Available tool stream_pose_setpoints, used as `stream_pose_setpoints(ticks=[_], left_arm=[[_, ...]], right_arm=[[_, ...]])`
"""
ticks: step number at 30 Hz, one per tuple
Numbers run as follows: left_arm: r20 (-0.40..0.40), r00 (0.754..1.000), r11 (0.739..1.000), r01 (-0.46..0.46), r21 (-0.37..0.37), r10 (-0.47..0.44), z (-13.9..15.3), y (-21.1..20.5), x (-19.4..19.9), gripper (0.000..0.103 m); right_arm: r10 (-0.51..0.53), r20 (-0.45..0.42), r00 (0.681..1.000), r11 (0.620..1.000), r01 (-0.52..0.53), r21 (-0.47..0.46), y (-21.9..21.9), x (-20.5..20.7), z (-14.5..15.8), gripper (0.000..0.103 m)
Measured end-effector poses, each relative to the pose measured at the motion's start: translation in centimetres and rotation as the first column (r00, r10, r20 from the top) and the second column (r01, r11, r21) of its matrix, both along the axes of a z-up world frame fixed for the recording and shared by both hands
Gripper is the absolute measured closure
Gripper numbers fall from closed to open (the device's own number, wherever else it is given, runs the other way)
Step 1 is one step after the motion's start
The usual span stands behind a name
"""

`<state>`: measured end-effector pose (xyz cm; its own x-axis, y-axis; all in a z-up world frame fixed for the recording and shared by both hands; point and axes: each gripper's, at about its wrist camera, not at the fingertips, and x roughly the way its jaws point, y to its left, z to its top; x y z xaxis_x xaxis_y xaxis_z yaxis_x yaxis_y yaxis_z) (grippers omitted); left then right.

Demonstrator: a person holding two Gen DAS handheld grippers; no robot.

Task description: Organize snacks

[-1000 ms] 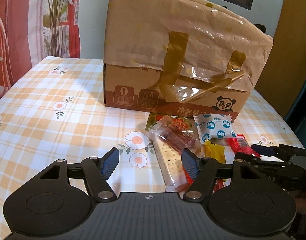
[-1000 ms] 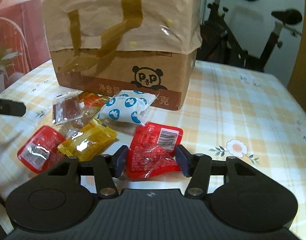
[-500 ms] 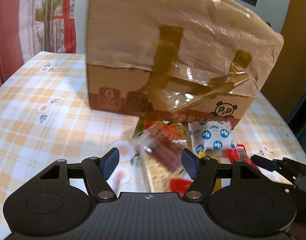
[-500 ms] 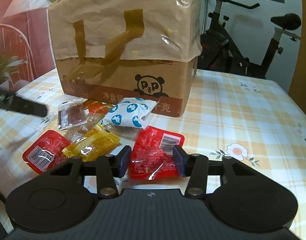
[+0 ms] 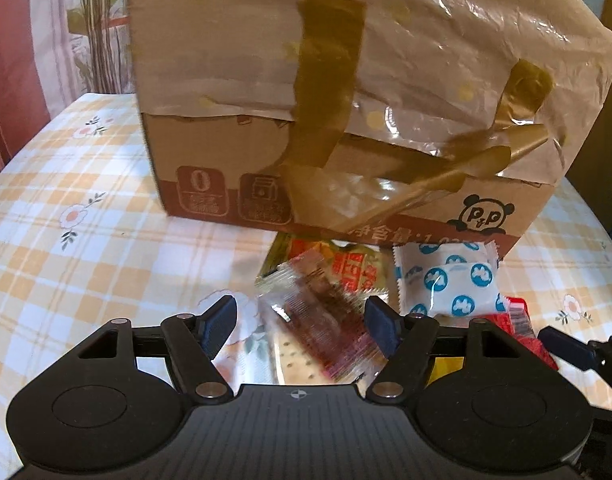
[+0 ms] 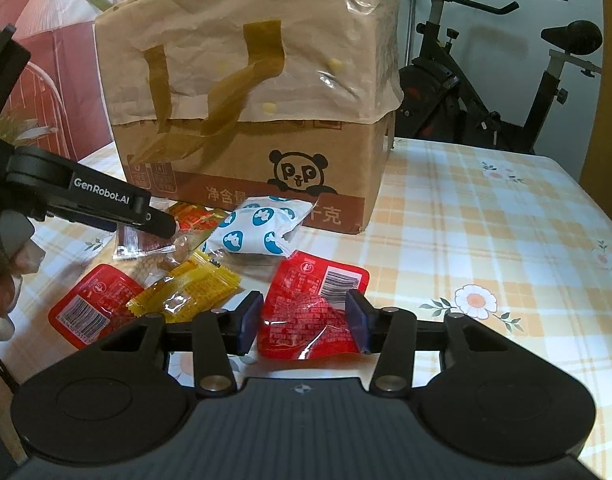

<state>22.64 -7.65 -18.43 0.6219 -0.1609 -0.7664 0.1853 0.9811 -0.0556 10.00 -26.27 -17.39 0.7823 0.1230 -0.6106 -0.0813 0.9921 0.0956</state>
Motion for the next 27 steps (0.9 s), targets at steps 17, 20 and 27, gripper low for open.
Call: stream_pose_setpoints(ticks=[17,20,27], left_arm=[[0.071,0.994,0.997,-0.077,-0.009,0.077,1.5,4.2,-1.4,0.024],[0.094,0.996,1.000,-0.014,0.003,0.014,1.7,2.9,-1.0,0.024],[0.082,0.991,0.994,0.101,0.029,-0.103,-0.1,1.5,-0.4,0.041]], right_arm=[[0.001,-0.004,1.000,1.000,-0.001,-0.007,0.2,0.0,0.0,0.054],[0.000,-0.004,1.000,1.000,0.000,-0.003,0.1,0.0,-0.1,0.054],[-0.002,-0.004,1.000,1.000,0.002,-0.001,0.2,0.0,-0.1,0.054]])
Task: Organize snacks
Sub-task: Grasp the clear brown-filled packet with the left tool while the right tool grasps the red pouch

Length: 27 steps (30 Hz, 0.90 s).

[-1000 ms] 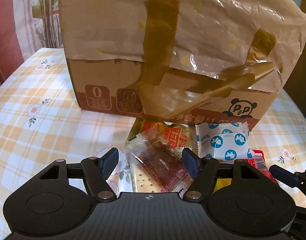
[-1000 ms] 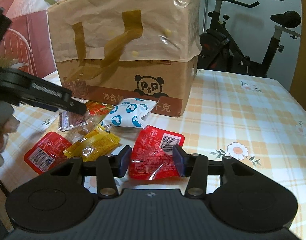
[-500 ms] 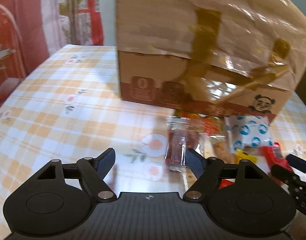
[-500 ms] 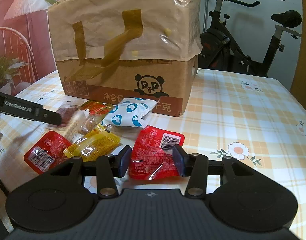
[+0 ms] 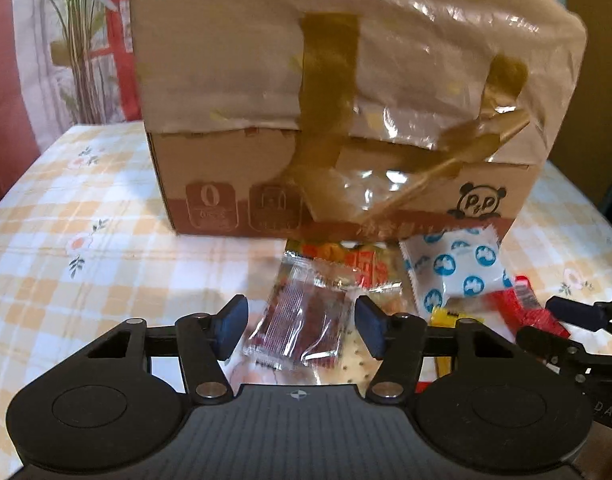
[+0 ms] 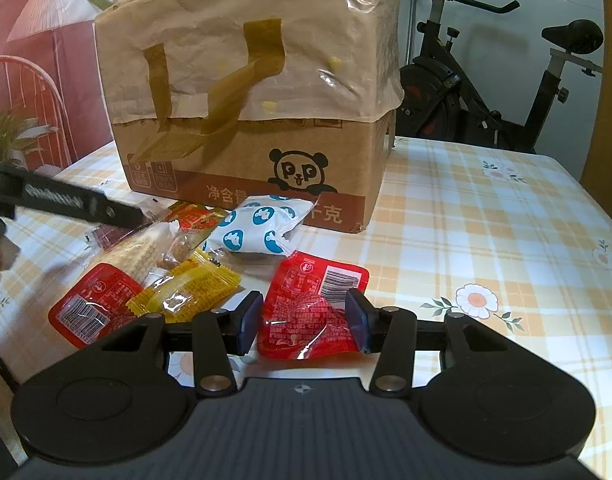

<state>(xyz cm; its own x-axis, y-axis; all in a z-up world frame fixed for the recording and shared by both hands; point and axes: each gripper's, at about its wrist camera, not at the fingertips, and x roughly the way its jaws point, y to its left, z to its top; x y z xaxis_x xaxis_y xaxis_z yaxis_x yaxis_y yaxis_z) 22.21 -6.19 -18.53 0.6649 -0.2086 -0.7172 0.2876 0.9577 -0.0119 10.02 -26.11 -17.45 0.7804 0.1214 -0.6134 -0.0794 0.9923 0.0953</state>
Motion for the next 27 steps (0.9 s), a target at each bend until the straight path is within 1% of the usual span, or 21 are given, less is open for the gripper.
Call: stream_pose_setpoints(ticks=[1,2,5,7,9,10,14,18,23,27], left_arm=[[0.002,1.000,1.000,0.004,-0.005,-0.004,0.0,0.0,-0.1,0.043],[0.005,1.000,1.000,0.009,-0.010,-0.009,0.1,0.1,-0.2,0.051],[0.038,0.999,1.000,0.016,0.006,-0.016,0.3,0.1,-1.2,0.058],[0.041,0.999,1.000,0.016,-0.018,-0.015,0.5,0.4,-1.6,0.058],[0.047,0.999,0.999,0.017,-0.044,-0.015,0.9,0.7,-2.2,0.058],[0.053,0.998,0.999,0.020,-0.048,-0.017,1.1,0.7,-2.4,0.058],[0.060,0.998,0.998,0.031,-0.063,-0.027,1.4,0.7,-3.2,0.058],[0.052,0.998,0.997,0.039,-0.074,-0.035,1.2,0.7,-3.4,0.058],[0.060,0.997,0.994,0.059,-0.087,-0.054,1.2,0.6,-3.9,0.058],[0.066,0.996,0.993,0.066,-0.095,-0.060,1.3,0.8,-4.2,0.058]], right_arm=[[0.000,0.000,1.000,1.000,0.000,-0.001,0.0,0.0,0.0,0.054],[-0.001,0.001,1.000,1.000,0.001,-0.001,0.0,0.0,0.0,0.054],[-0.005,0.005,1.000,1.000,0.005,0.003,-0.1,-0.1,0.0,0.054],[-0.006,0.004,1.000,1.000,0.006,-0.003,0.0,-0.1,0.0,0.052],[0.000,0.006,1.000,1.000,0.000,-0.021,0.2,-0.2,0.0,0.052],[0.006,0.009,1.000,0.999,-0.006,-0.031,0.4,-0.2,0.0,0.049],[0.006,0.004,1.000,0.998,-0.006,-0.064,0.7,-0.2,-0.1,0.048],[-0.024,-0.025,0.999,0.997,0.022,-0.067,0.5,0.2,-0.3,0.044],[-0.012,-0.038,0.999,0.997,0.009,-0.081,0.7,0.4,-0.4,0.039],[-0.010,-0.039,0.999,0.997,0.006,-0.083,0.9,0.5,-0.4,0.039]])
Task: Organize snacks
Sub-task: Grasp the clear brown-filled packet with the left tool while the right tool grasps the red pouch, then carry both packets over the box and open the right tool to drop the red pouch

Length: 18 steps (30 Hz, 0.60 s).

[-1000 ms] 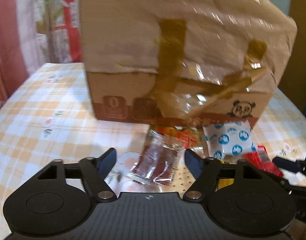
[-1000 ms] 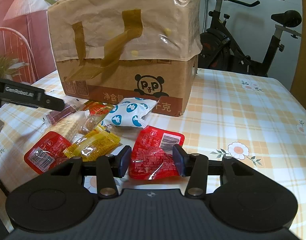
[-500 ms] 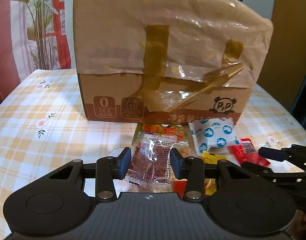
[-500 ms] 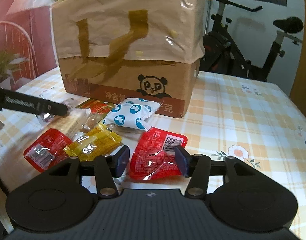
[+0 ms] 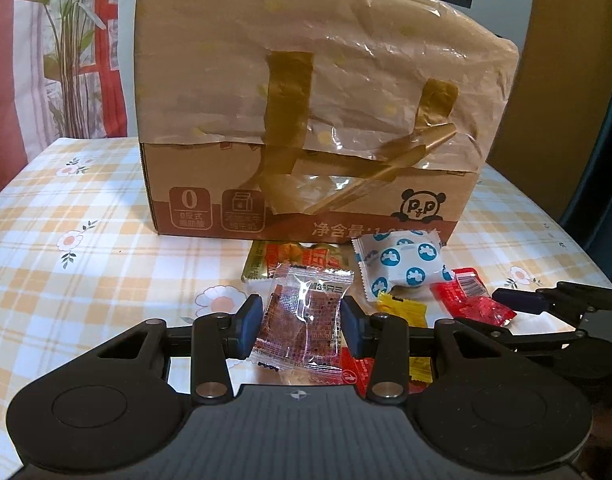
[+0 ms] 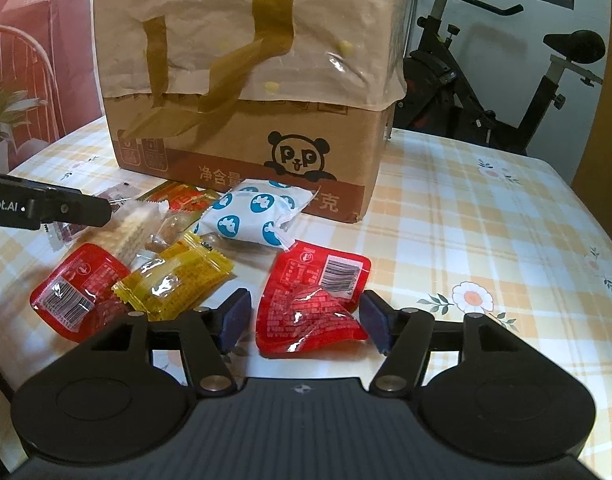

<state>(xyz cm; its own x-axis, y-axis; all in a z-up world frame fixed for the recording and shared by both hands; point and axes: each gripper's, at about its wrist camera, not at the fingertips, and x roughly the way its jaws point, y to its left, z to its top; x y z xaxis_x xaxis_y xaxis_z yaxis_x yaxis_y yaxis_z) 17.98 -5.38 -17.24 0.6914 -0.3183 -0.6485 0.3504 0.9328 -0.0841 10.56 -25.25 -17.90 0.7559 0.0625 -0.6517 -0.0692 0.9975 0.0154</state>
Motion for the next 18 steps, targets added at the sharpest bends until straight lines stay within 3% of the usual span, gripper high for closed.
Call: stream_pose_setpoints(ticks=[6,18], left_arm=[[0.018,1.000,1.000,-0.007,-0.018,0.008,0.5,0.6,-0.4,0.058],[0.033,0.999,0.999,-0.017,-0.033,0.018,1.2,1.2,-0.8,0.058]], right_arm=[[0.017,0.011,1.000,1.000,-0.017,0.017,0.0,-0.2,0.0,0.049],[0.008,0.072,0.997,0.999,-0.010,0.032,-0.3,-1.2,0.6,0.052]])
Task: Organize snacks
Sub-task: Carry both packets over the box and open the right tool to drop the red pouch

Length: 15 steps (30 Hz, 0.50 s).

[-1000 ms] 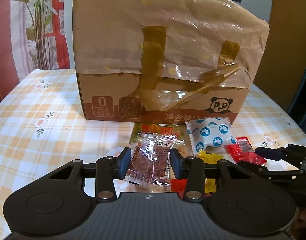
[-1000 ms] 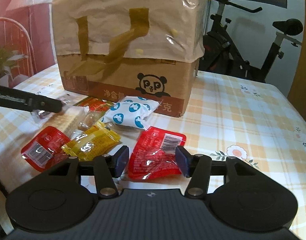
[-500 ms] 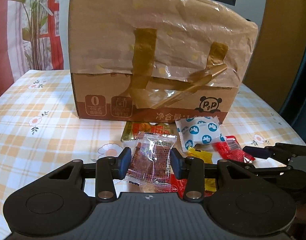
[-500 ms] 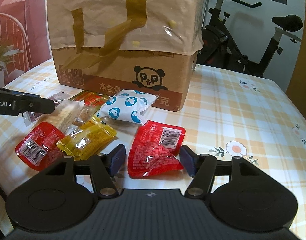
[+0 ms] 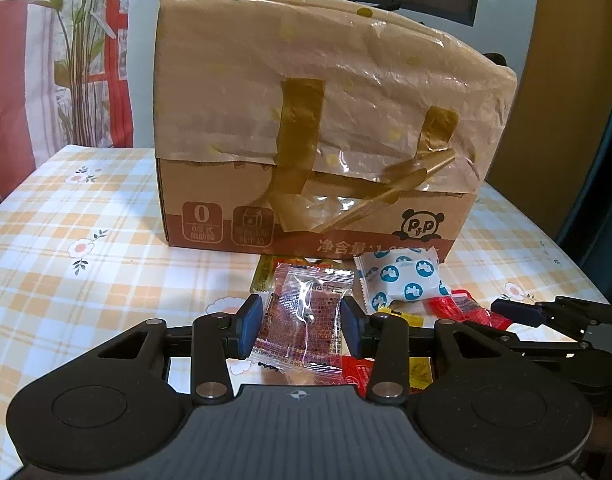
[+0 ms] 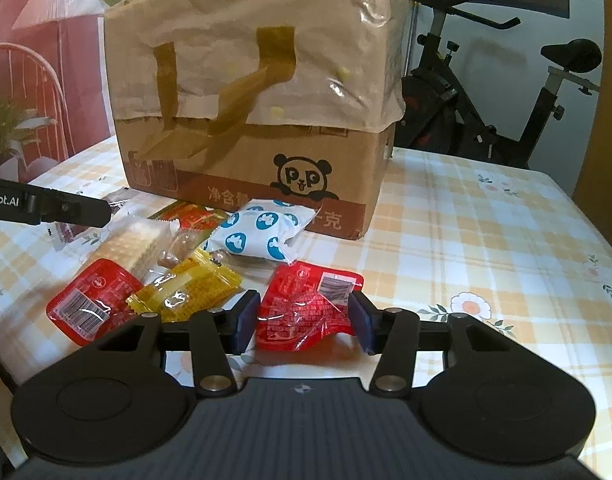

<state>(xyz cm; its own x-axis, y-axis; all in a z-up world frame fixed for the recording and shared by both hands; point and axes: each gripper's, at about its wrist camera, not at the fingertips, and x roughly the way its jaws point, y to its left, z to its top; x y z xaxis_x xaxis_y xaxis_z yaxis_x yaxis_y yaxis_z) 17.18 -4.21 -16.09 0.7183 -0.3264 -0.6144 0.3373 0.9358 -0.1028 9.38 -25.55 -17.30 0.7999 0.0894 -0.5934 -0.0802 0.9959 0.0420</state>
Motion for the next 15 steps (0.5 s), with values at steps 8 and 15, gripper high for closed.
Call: stream_pose_setpoints(ticks=[8,15], left_arm=[[0.004,1.000,1.000,-0.005,-0.011,0.005,0.2,0.3,-0.1,0.058],[0.062,0.998,1.000,-0.003,-0.025,0.005,1.5,0.6,-0.6,0.058]], right_arm=[[-0.055,0.046,0.997,0.998,0.054,0.014,-0.5,-1.5,1.0,0.052],[-0.065,0.151,0.986,0.998,0.068,-0.015,-0.7,-2.9,3.4,0.052]])
